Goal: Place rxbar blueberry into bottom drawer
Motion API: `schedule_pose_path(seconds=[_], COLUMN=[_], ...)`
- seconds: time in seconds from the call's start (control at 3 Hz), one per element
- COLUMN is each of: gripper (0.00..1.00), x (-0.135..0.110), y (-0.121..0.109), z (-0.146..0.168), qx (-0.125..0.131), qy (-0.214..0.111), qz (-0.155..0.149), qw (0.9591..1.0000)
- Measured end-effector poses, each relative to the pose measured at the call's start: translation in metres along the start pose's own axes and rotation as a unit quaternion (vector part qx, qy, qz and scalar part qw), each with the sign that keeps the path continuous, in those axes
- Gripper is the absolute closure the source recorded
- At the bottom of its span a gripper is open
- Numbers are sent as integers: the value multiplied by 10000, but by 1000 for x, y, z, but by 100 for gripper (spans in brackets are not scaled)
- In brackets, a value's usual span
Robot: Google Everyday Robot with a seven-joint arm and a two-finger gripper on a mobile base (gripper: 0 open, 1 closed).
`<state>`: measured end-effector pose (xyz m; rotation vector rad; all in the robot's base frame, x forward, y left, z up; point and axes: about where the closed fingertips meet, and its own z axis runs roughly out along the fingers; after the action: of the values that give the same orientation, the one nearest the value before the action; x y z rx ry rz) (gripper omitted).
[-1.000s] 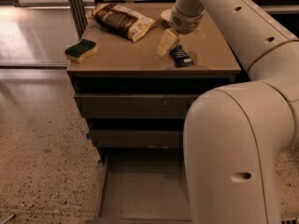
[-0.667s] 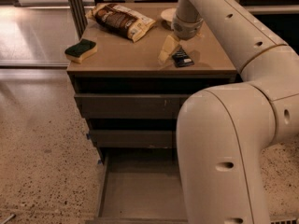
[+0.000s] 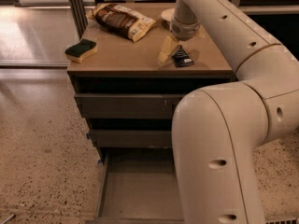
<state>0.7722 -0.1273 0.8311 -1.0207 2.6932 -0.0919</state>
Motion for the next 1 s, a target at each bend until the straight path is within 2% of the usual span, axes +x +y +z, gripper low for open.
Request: schedule_pose_path(seconds=[0.33,0.67,1.0], gripper=[0,0,0], x=[5,5,5], y=[-9,-9,-2], z=[26,27,26], qx=[8,1,-296], qy=[192,187,114], qz=[214,219,426], qw=[9996,9996,9986])
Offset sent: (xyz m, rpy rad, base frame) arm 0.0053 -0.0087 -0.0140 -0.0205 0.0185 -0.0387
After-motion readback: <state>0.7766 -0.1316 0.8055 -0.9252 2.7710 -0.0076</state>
